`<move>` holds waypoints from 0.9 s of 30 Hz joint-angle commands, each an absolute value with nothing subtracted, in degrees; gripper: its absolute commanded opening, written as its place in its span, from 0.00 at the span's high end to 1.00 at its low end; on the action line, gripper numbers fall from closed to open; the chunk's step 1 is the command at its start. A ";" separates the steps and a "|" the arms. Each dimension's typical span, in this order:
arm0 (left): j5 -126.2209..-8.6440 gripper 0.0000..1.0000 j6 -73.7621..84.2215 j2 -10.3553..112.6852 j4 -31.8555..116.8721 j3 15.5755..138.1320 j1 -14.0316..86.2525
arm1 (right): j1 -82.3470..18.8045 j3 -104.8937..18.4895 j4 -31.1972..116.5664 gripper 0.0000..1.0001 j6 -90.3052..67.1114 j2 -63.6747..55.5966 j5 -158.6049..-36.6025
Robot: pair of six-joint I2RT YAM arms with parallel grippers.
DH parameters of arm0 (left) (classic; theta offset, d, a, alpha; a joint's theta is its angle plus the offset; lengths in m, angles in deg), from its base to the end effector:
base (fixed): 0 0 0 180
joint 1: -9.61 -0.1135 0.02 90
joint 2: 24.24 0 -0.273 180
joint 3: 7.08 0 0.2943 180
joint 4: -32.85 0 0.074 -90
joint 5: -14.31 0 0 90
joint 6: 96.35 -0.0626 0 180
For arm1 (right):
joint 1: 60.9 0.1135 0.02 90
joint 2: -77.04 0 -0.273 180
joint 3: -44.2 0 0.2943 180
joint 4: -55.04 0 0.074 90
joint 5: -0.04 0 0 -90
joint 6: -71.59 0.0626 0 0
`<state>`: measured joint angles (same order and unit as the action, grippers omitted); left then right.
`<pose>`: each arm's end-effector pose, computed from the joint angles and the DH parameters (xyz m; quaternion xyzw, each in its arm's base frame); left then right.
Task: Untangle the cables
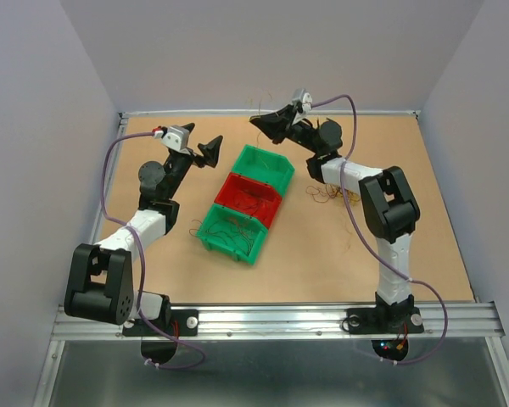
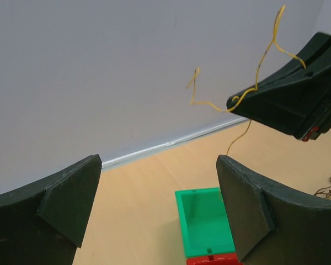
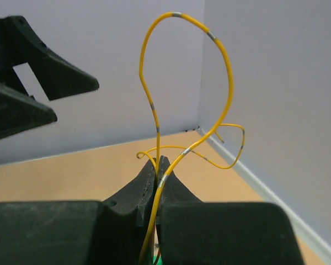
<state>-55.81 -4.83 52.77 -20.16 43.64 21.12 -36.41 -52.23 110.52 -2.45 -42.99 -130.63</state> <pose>0.3301 -0.0889 0.3089 0.1914 0.5019 -0.1851 0.8229 0.4649 0.2566 0.2962 -0.3368 0.4316 0.4417 0.7107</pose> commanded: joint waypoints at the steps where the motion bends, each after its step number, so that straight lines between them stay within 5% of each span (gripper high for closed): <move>1: -55.30 0.03 -5.30 50.38 -25.17 43.09 21.04 | -37.52 -46.78 124.22 0.99 4.70 -44.68 -133.03; 15: -53.11 0.06 -4.68 51.34 -23.68 44.06 21.04 | -37.69 -32.69 120.18 0.99 9.45 -46.97 -132.23; 27: -52.14 0.07 -5.38 53.36 -21.92 45.64 21.04 | -37.08 -44.09 72.41 1.00 -6.97 -47.05 -121.19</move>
<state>-53.43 -4.83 53.06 -20.03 43.60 21.12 -37.63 -35.99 91.86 1.66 -47.07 -128.79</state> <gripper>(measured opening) 0.931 0.023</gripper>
